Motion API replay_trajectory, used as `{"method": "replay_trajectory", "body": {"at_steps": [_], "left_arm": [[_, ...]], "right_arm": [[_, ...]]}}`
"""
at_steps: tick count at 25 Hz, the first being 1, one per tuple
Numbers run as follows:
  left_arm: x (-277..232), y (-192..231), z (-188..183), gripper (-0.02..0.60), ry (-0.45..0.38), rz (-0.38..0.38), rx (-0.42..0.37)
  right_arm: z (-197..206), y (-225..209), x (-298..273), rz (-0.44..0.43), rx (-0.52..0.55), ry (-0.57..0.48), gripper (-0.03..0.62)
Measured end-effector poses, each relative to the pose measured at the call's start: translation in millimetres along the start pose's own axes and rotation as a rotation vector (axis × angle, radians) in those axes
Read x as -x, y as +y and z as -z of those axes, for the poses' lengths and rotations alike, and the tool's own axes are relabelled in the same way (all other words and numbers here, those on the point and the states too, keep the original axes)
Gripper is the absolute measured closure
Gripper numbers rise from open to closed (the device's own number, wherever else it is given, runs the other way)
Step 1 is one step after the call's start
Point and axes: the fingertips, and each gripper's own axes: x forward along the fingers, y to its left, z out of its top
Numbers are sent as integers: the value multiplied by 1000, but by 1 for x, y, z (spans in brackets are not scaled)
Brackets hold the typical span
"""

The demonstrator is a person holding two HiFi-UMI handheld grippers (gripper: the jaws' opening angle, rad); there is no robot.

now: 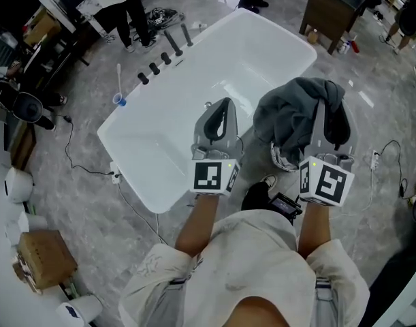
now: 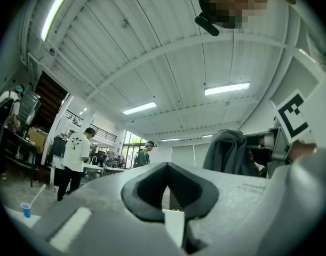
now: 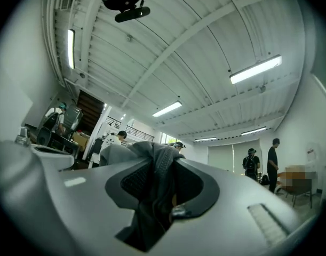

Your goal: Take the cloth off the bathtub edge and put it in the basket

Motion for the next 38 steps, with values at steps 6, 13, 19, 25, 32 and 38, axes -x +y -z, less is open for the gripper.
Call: {"method": "replay_trajectory", "body": {"at_steps": [6, 13, 19, 25, 32, 38], "left_arm": [[-50, -38, 18, 581, 21, 116, 30], [-99, -84, 40, 581, 43, 251, 65], [-155, -125, 56, 581, 40, 355, 86], [-205, -166, 69, 581, 40, 439, 97], [-249, -190, 72, 581, 32, 514, 119], [-275, -200, 71, 581, 30, 578, 126]], "right_arm": [[17, -57, -5, 127, 31, 39, 484], [47, -108, -3, 236, 40, 109, 484], [78, -146, -15, 284, 33, 159, 483], [95, -183, -28, 309, 4, 177, 484], [100, -193, -49, 329, 9, 188, 483], [102, -199, -62, 378, 20, 205, 482]]}}
